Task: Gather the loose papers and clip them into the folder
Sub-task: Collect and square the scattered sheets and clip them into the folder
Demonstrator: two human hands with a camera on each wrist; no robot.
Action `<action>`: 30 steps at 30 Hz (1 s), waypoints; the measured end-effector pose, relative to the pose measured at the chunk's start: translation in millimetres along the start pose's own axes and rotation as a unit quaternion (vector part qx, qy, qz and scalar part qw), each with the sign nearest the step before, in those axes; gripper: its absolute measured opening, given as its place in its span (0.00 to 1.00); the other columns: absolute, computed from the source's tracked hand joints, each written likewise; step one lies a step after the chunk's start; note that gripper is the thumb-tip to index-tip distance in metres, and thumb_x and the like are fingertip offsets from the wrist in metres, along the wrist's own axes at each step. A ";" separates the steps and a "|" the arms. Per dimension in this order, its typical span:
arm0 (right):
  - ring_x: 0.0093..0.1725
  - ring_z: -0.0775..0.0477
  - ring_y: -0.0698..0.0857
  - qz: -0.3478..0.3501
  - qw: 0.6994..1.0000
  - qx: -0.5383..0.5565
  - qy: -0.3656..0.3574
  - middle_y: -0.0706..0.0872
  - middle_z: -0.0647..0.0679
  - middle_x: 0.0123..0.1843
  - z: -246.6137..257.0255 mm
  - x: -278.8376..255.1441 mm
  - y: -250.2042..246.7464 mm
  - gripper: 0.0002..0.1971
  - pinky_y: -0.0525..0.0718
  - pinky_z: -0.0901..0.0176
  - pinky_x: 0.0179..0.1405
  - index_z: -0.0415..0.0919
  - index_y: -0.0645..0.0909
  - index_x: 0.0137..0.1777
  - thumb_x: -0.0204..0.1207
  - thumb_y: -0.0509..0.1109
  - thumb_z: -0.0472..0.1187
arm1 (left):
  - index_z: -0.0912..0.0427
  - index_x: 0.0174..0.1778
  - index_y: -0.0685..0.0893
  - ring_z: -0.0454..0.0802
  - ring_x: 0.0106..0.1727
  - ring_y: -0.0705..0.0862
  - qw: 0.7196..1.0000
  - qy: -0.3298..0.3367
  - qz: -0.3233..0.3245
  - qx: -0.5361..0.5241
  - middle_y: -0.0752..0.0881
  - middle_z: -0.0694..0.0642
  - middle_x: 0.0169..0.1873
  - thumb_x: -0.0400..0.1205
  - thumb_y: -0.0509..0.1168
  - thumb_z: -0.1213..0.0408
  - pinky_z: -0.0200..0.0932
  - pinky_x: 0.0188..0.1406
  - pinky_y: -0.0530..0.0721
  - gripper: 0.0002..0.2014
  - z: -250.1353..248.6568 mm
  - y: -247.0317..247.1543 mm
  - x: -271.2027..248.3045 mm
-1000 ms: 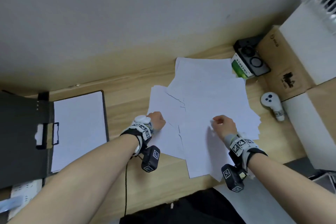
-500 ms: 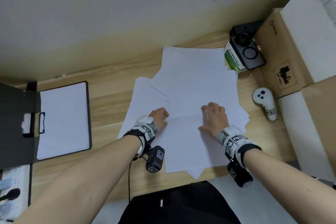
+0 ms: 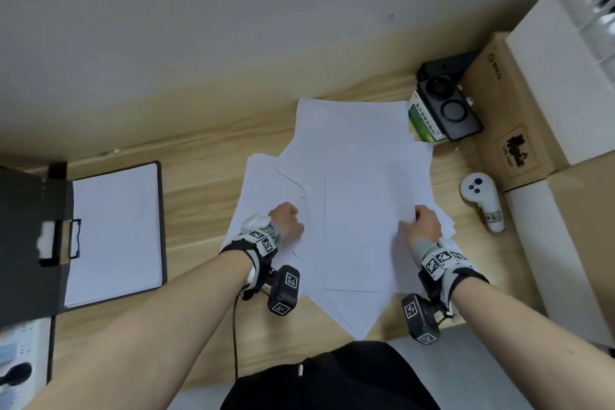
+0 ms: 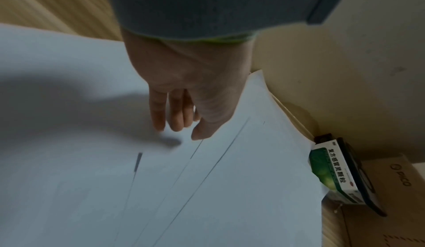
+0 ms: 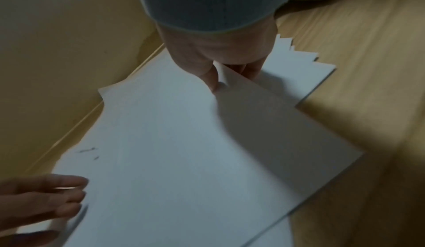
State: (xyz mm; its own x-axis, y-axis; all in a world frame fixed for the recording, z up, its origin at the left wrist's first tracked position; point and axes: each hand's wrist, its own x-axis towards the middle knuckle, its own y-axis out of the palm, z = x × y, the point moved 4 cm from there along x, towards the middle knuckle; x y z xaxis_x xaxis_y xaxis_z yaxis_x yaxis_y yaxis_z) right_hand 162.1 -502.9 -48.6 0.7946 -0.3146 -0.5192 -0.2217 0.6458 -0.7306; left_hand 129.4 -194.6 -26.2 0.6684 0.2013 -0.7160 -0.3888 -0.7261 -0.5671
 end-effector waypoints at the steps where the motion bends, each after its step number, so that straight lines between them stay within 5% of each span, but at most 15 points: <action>1: 0.44 0.37 0.83 -0.005 1.000 0.001 0.006 0.83 0.37 0.58 -3.2 -0.9 2.8 0.14 0.76 0.54 0.41 0.36 0.80 0.57 0.71 0.71 0.34 | 0.63 0.69 0.76 0.57 0.64 0.83 1.000 -0.008 0.010 -0.008 0.84 0.59 0.61 0.79 0.67 0.70 0.47 0.61 0.81 0.22 2.2 4.9 -1.0; 4: 0.53 0.34 0.83 0.001 1.000 0.020 0.018 0.79 0.39 0.63 1.3 -8.7 12.7 0.23 0.75 0.54 0.47 0.38 0.76 0.66 0.70 0.74 0.37 | 0.64 0.67 0.78 0.56 0.62 0.83 1.000 -0.010 0.003 -0.018 0.85 0.59 0.59 0.77 0.66 0.72 0.44 0.59 0.80 0.21 3.3 13.8 -4.4; 7: 0.35 0.40 0.79 0.040 0.999 -0.014 0.003 0.80 0.43 0.40 12.7 -17.2 27.0 0.09 0.70 0.59 0.34 0.41 0.78 0.41 0.65 0.75 0.39 | 0.59 0.52 0.81 0.54 0.48 0.83 1.000 -0.012 0.004 -0.004 0.82 0.56 0.45 0.76 0.66 0.72 0.39 0.45 0.77 0.10 0.7 16.5 -1.5; 10: 0.26 0.45 0.65 0.063 0.997 -0.035 -0.017 0.70 0.44 0.34 20.3 -21.4 41.8 0.17 0.59 0.61 0.26 0.42 0.66 0.29 0.62 0.75 0.40 | 0.56 0.34 0.70 0.45 0.31 0.72 1.000 -0.018 -0.002 -0.014 0.73 0.50 0.33 0.76 0.64 0.71 0.33 0.28 0.66 0.10 -3.4 14.3 -1.9; 12: 0.28 0.45 0.69 0.061 0.996 -0.056 -0.036 0.73 0.44 0.41 23.7 -23.6 46.5 0.17 0.61 0.60 0.24 0.40 0.69 0.31 0.65 0.77 0.43 | 0.60 0.42 0.76 0.48 0.36 0.77 0.999 -0.017 -0.002 -0.047 0.79 0.52 0.37 0.77 0.65 0.70 0.32 0.25 0.67 0.04 -2.1 13.4 -0.9; 14: 0.32 0.44 0.72 0.071 0.994 -0.061 -0.058 0.75 0.45 0.45 27.3 -24.8 50.4 0.16 0.63 0.60 0.25 0.39 0.72 0.35 0.67 0.77 0.44 | 0.65 0.55 0.78 0.52 0.45 0.81 0.997 -0.007 -0.010 -0.082 0.83 0.55 0.47 0.76 0.67 0.70 0.33 0.27 0.72 0.12 1.0 12.5 -0.1; 19: 0.38 0.42 0.81 0.102 0.993 0.004 -0.059 0.82 0.48 0.38 36.9 -20.1 48.8 0.12 0.74 0.56 0.36 0.43 0.78 0.36 0.66 0.78 0.45 | 0.68 0.64 0.78 0.57 0.57 0.83 0.992 -0.034 -0.055 -0.110 0.84 0.62 0.59 0.76 0.69 0.72 0.41 0.46 0.76 0.19 6.0 2.1 3.1; 22: 0.56 0.40 0.84 0.005 0.997 0.039 -0.060 0.81 0.43 0.60 35.5 -4.8 26.7 0.22 0.80 0.54 0.55 0.42 0.81 0.59 0.66 0.81 0.42 | 0.67 0.70 0.74 0.60 0.66 0.81 0.990 -0.046 -0.067 -0.112 0.81 0.62 0.65 0.77 0.69 0.71 0.44 0.55 0.78 0.24 16.3 -11.0 5.3; 24: 0.68 0.35 0.77 -0.051 0.998 0.016 -0.023 0.73 0.37 0.70 31.4 1.6 11.5 0.34 0.77 0.47 0.63 0.37 0.74 0.71 0.65 0.82 0.42 | 0.67 0.69 0.74 0.61 0.64 0.81 0.989 -0.046 -0.060 -0.125 0.81 0.63 0.64 0.76 0.70 0.71 0.46 0.54 0.78 0.25 29.1 -21.3 5.4; 27: 0.72 0.33 0.70 -0.061 0.997 -0.046 0.029 0.70 0.37 0.73 24.1 6.0 3.8 0.42 0.75 0.43 0.60 0.36 0.69 0.75 0.62 0.83 0.46 | 0.65 0.62 0.79 0.60 0.56 0.86 0.984 -0.050 -0.046 -0.167 0.86 0.61 0.55 0.74 0.72 0.71 0.47 0.49 0.83 0.20 53.8 -32.8 5.4; 30: 0.70 0.37 0.71 -0.003 0.997 -0.073 0.032 0.81 0.43 0.63 23.2 8.0 11.4 0.29 0.76 0.45 0.51 0.44 0.80 0.64 0.63 0.81 0.51 | 0.61 0.50 0.86 0.55 0.46 0.89 0.974 -0.044 -0.030 -0.222 0.89 0.58 0.45 0.75 0.74 0.69 0.42 0.40 0.86 0.09 70.9 -37.4 -2.0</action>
State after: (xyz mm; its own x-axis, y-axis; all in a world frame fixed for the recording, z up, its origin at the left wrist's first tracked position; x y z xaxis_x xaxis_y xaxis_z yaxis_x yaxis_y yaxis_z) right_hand 179.0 -481.9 -50.7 0.7593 -0.3654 -0.5384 -0.3005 0.5371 -0.7882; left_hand 97.6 -121.2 -32.4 0.6165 0.2930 -0.7308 -0.0262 -0.9200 -0.3910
